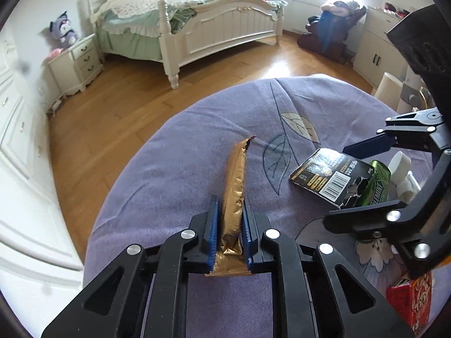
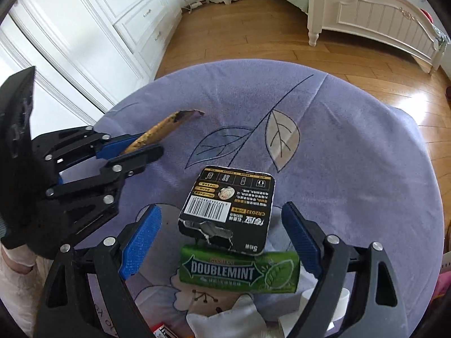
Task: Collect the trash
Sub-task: 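Grasp the gold wrapper with the left tool while the right tool grasps the black card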
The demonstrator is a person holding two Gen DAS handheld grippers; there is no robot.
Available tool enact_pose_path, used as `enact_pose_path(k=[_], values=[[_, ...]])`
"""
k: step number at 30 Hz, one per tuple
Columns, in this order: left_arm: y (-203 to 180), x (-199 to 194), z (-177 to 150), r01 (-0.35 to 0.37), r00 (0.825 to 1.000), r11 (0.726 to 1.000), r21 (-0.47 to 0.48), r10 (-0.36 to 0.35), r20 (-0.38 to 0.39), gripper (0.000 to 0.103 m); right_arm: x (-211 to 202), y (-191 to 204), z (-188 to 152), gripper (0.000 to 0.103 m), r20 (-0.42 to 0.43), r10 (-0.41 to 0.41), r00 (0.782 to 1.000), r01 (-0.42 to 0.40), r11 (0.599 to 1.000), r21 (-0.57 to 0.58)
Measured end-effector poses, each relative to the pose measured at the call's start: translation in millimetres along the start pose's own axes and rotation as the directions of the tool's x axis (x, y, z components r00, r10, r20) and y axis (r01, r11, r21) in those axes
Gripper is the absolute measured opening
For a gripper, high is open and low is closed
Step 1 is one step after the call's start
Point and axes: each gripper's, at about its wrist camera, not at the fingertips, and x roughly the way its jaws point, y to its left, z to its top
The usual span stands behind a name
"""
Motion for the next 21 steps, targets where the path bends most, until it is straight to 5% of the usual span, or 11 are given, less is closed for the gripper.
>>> enact_pose_path(k=[5, 8, 13, 16, 21], values=[[6.5, -12.6, -5.1, 0.018, 0.999, 0.998, -0.052, -0.015, 0.047, 0.014, 5.9, 11.6, 6.7, 0.063, -0.014, -0.106, 0.994, 0.106, 0.994, -0.042], [6.0, -24.6, -7.0, 0.030, 0.997, 0.997, -0.077, -0.024, 0.074, 0.014, 7.0, 14.6, 2.0, 0.063, -0.004, -0.112, 0.994, 0.112, 0.992, -0.059], [-7.1, -53.0, -12.2, 0.041, 0.992, 0.994, -0.102, -0.028, 0.127, 0.014, -18.4, 3.0, -17.9, 0.063, 0.099, 0.031, 0.995, -0.029, 0.999, -0.015], [-20.1, -77.6, -14.8, 0.066, 0.984, 0.991, -0.112, -0.046, 0.174, 0.014, -57.4, -7.4, -41.5, 0.062, 0.255, 0.108, 0.961, -0.114, 0.993, 0.009], [-65.1, -115.9, -12.6, 0.100, 0.966, 0.992, -0.080, -0.078, 0.247, 0.014, -121.7, -33.7, -99.0, 0.062, 0.463, 0.150, 0.874, -0.205, 0.976, 0.072]])
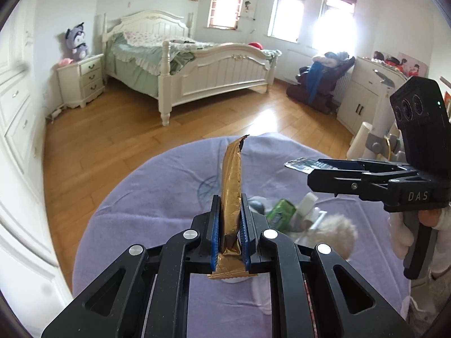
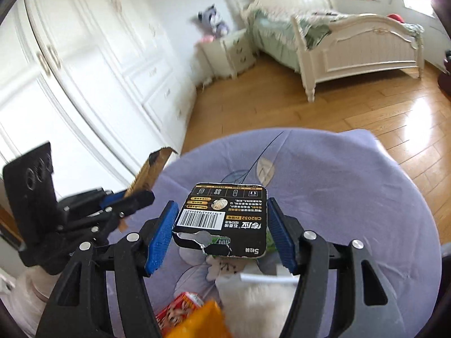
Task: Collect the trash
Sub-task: 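Grasp the gold wrapper with the left tool while the right tool grasps the black card, then carry the gold wrapper in the left tool to the bin and open it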
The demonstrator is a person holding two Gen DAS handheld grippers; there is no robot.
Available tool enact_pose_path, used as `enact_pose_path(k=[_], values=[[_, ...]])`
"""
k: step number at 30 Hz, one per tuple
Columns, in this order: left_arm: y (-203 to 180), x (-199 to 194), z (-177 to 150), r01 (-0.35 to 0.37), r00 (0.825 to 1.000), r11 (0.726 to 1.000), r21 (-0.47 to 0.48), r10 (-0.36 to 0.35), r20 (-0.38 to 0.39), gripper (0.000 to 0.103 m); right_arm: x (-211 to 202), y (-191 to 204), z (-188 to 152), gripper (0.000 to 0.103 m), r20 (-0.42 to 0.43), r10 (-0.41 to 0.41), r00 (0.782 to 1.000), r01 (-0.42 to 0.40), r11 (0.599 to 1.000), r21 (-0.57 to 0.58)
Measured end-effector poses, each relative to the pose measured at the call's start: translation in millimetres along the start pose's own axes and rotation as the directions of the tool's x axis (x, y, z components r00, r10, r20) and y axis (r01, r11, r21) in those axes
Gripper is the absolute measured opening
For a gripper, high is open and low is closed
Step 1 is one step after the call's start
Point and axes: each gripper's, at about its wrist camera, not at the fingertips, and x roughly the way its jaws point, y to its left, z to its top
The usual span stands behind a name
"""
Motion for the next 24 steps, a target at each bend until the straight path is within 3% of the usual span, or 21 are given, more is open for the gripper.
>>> enact_pose_path(k=[4, 10, 18, 24], values=[[-43.8, -14.0, 7.4, 0.049, 0.998, 0.999, 0.022, -0.049, 0.030, 0.014, -58.8, -20.8, -12.3, 0.062, 0.133, -0.027, 0.991, 0.019, 0.998, 0.058], [-118.3, -17.9, 12.4, 0.118, 0.991, 0.988, 0.096, -0.123, 0.054, 0.014, -127.5, -44.1, -43.1, 0.062, 0.271, -0.147, 0.951, 0.119, 0.986, 0.116], [-191.2, 9.5, 6.2, 0.239, 0.970, 0.961, 0.138, -0.242, 0.004, 0.014, -169.7, -85.7, -73.9, 0.062, 0.308, -0.309, 0.900, 0.260, 0.947, 0.189], [-235.7, 44.6, 3.8, 0.350, 0.937, 0.925, 0.149, -0.347, -0.052, 0.014, -184.8, -127.7, -99.8, 0.062, 0.289, -0.396, 0.871, 0.319, 0.906, 0.279]])
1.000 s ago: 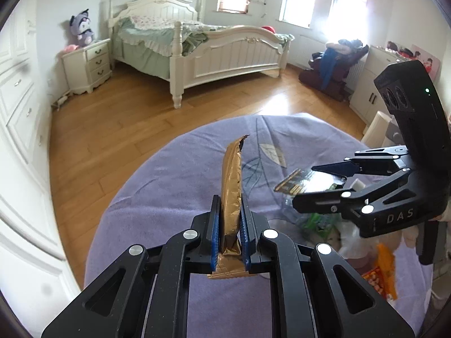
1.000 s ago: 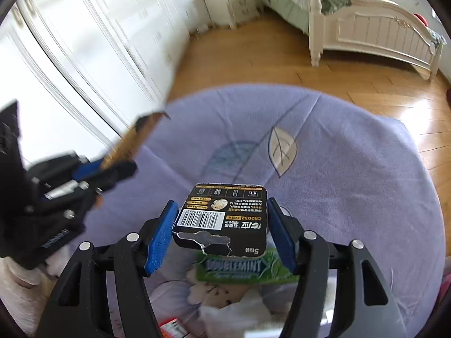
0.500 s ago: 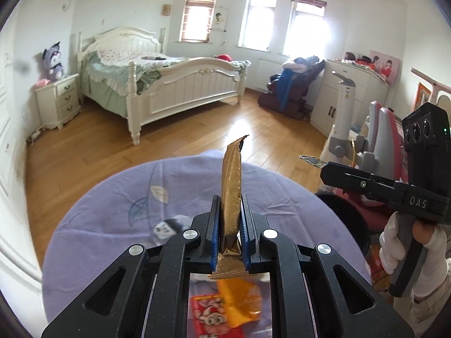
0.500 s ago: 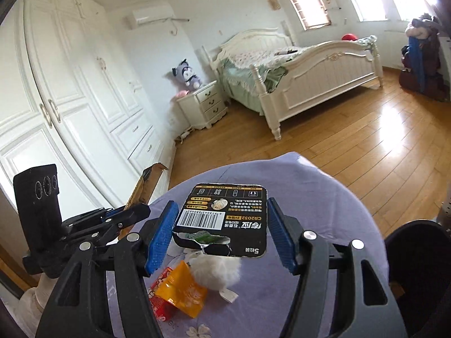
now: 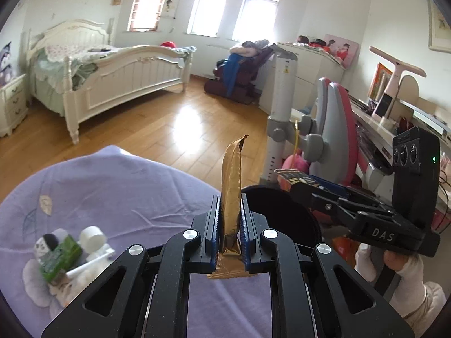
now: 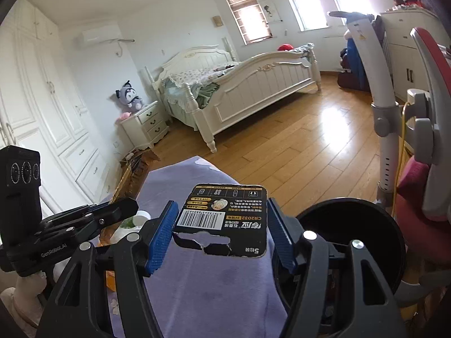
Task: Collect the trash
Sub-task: 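Carry the gold wrapper in the left tool to the bin and open it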
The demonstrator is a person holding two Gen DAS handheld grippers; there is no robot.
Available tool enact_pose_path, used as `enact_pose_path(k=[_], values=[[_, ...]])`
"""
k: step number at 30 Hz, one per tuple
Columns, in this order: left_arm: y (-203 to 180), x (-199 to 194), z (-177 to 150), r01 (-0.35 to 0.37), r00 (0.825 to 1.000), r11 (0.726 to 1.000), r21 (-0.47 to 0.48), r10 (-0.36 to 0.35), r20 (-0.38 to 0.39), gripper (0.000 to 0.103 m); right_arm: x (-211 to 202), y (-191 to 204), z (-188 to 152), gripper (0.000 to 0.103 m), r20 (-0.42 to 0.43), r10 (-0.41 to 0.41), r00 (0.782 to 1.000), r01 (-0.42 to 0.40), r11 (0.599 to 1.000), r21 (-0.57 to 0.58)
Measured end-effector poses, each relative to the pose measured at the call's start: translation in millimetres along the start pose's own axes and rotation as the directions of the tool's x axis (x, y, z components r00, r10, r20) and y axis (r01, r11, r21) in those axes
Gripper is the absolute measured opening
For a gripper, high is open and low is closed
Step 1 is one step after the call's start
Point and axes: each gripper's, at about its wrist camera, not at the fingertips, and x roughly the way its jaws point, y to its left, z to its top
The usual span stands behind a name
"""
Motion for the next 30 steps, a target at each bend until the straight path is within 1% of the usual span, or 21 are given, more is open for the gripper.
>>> enact_pose_path(k=[5, 12, 17, 21, 30], values=[[-23.0, 42.7, 6.4, 0.075, 0.996, 0.997, 0.001, -0.075, -0.042, 0.014, -2.5, -32.0, -7.9, 0.062, -0.010, -0.055, 0.998, 0.056, 0.997, 0.050], [-47.6, 98.6, 13.5, 0.133, 0.985, 0.991, 0.012, -0.131, -0.115, 0.014, -1.4, -68.2, -19.8, 0.062, -0.047, -0.116, 0.992, 0.120, 0.989, 0.088], [-67.2, 128.4, 7.3, 0.157, 0.976, 0.987, 0.017, -0.153, -0.157, 0.014, 2.8, -90.5, -28.3, 0.063, -0.078, -0.141, 0.987, 0.149, 0.982, 0.112], [-79.9, 144.0, 1.1, 0.166, 0.970, 0.986, 0.035, -0.157, -0.184, 0.014, 5.2, -104.4, -33.7, 0.063, -0.097, -0.151, 0.984, 0.163, 0.978, 0.131], [-89.3, 166.9, -1.2, 0.164, 0.964, 0.985, 0.044, -0.151, -0.218, 0.014, 7.0, -123.3, -41.1, 0.063, -0.123, -0.166, 0.978, 0.185, 0.969, 0.166]])
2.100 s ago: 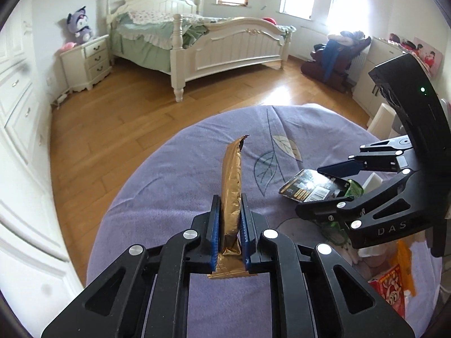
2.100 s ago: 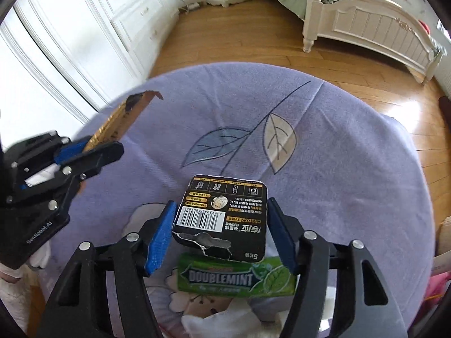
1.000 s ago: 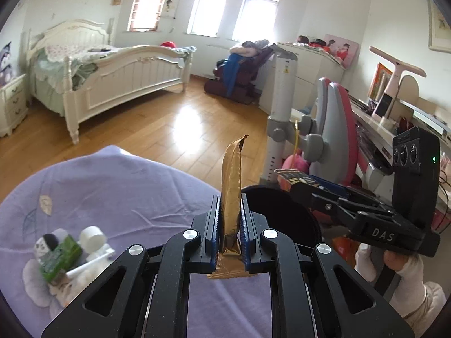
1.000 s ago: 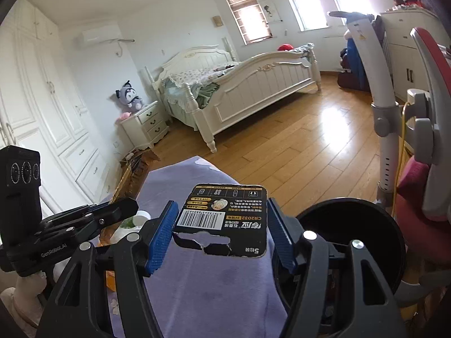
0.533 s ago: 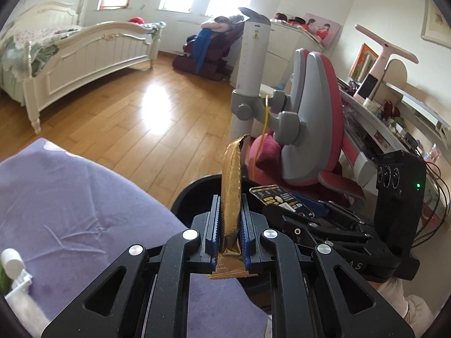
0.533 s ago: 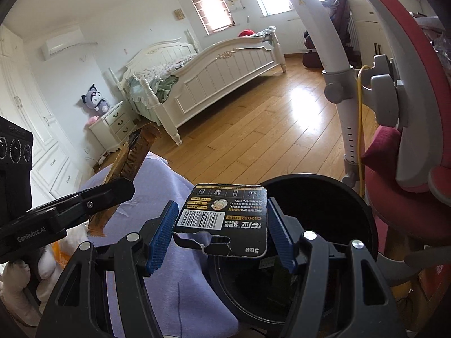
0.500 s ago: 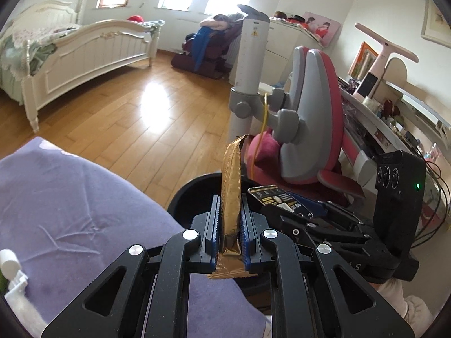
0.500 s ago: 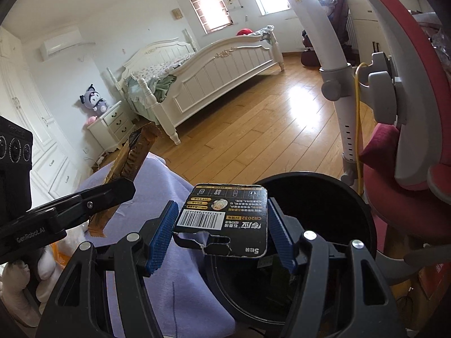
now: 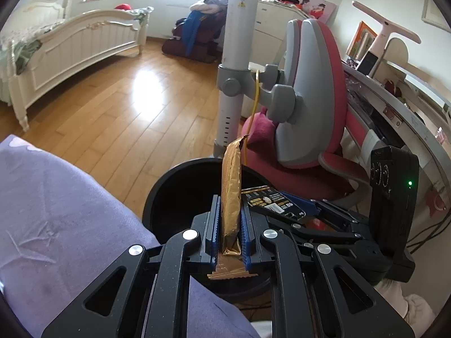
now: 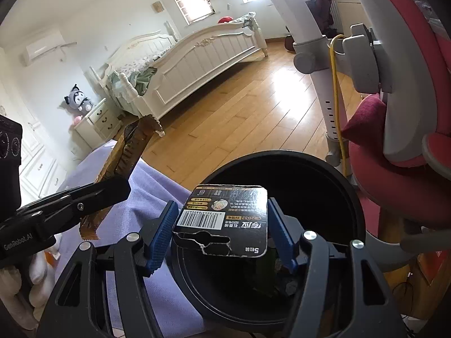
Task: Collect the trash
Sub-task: 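Carry the gold wrapper in the left tool to the bin and open it, then grasp the white fluffy ball with the right tool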
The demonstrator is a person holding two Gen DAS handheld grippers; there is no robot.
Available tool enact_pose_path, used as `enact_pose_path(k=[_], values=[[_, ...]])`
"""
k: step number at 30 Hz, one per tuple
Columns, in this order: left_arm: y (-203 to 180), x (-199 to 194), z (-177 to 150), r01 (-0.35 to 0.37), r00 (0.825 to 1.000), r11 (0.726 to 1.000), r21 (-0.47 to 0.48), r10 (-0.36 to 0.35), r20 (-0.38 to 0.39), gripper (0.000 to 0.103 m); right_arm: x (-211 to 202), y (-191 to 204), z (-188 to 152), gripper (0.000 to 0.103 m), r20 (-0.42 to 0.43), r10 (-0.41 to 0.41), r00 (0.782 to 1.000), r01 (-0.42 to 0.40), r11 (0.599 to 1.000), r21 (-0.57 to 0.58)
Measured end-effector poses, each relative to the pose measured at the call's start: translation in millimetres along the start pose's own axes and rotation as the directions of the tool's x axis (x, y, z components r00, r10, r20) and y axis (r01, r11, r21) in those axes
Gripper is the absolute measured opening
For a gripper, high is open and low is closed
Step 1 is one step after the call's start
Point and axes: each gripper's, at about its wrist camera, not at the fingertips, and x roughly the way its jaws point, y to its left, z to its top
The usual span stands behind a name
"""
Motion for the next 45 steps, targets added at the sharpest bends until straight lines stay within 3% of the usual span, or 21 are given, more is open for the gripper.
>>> enact_pose_path(k=[7, 9, 12, 17, 20, 26, 28, 34, 40, 42, 45], values=[[-7.1, 6.4, 1.9, -0.020, 1.000, 0.999, 0.025, 0.021, -0.004, 0.016, 2.3, -8.1, -2.0, 0.064, -0.001, -0.031, 1.000, 0.031, 0.999, 0.014], [-10.2, 5.1, 2.6, -0.035, 0.999, 0.999, 0.037, 0.035, 0.000, 0.036, 1.8, -11.3, -1.9, 0.075, 0.006, -0.051, 0.999, 0.051, 0.998, 0.023], [-12.7, -1.9, 3.4, -0.067, 0.997, 0.997, 0.041, 0.066, 0.027, 0.066, 0.1, -14.0, -1.9, 0.081, 0.013, -0.056, 0.998, 0.056, 0.998, 0.029], [-15.0, -15.4, 3.4, -0.083, 0.996, 0.995, 0.047, 0.081, 0.044, 0.070, -1.0, -10.1, -3.6, 0.081, -0.002, -0.046, 0.999, 0.046, 0.999, 0.022], [-14.8, -31.9, -2.2, -0.109, 0.992, 0.993, 0.052, 0.105, 0.064, 0.078, -3.5, -1.5, -4.5, 0.081, -0.002, -0.030, 1.000, 0.031, 1.000, 0.008], [1.5, -88.7, -34.0, -0.183, 0.978, 0.983, -0.008, 0.183, 0.100, 0.079, -11.2, 38.0, -4.0, 0.081, -0.016, 0.055, 0.998, -0.056, 0.997, -0.059], [11.8, -113.8, -48.9, -0.208, 0.970, 0.977, -0.044, 0.211, 0.117, 0.079, -12.8, 60.1, -4.2, 0.086, -0.027, 0.096, 0.995, -0.098, 0.990, -0.099], [52.1, -194.3, -96.6, -0.337, 0.920, 0.928, -0.157, 0.360, 0.155, 0.079, -10.7, 141.2, -15.2, 0.087, -0.126, 0.242, 0.962, -0.266, 0.935, -0.235], [97.8, -266.9, -162.9, -0.451, 0.863, 0.848, -0.279, 0.494, 0.107, 0.079, -8.3, 219.1, -44.1, 0.087, -0.298, 0.409, 0.863, -0.492, 0.817, -0.301], [114.0, -280.2, -186.8, -0.481, 0.848, 0.809, -0.338, 0.528, 0.058, 0.084, -5.2, 241.2, -52.2, 0.087, -0.316, 0.400, 0.860, -0.495, 0.802, -0.334], [135.0, -286.9, -214.2, -0.471, 0.852, 0.775, -0.421, 0.523, 0.010, 0.086, 7.4, 265.3, -56.3, 0.087, -0.333, 0.389, 0.859, -0.496, 0.794, -0.351]])
